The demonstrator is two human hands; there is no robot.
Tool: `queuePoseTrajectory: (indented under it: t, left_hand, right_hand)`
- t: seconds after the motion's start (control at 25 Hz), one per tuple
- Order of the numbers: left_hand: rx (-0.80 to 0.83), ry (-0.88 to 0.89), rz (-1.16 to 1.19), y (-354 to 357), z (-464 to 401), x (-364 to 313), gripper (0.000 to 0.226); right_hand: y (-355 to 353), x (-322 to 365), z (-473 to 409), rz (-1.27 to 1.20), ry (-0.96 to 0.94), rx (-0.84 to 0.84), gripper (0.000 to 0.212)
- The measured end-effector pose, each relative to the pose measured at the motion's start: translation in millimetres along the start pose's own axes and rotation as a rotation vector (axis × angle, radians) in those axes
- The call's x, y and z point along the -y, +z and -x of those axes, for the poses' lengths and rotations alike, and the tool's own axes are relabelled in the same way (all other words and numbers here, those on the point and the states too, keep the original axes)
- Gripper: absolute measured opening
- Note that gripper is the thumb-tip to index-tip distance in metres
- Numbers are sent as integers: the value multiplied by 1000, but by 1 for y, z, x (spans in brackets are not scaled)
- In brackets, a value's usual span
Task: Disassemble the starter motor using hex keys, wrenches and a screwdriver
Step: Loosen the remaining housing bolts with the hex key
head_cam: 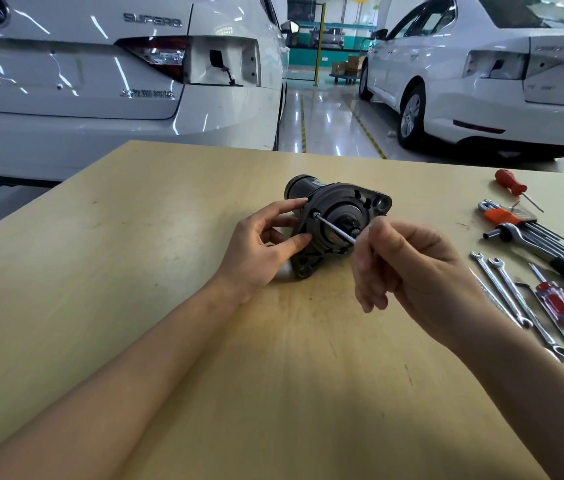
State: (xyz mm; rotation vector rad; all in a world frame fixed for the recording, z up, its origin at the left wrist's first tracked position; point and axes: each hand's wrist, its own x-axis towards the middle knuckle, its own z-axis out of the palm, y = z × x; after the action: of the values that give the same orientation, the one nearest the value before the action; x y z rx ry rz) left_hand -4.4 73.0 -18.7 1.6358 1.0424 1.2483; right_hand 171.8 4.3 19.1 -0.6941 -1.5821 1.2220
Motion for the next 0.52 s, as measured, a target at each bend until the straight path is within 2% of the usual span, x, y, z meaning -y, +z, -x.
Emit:
queuePoseTrajectory:
  t: [0.2,0.32,0.52]
  left_hand:
    - [-16,36,-59,0,1,-3,45]
    - [-27,34,-51,0,0,-2,43]
    - [-40,49,-75,-1,1,0,39]
  right_hand:
    - [0,7,3,63,41,-49,17]
    - [0,8,6,118,-49,-137,8]
    - [11,1,11,495,-258,-18,31]
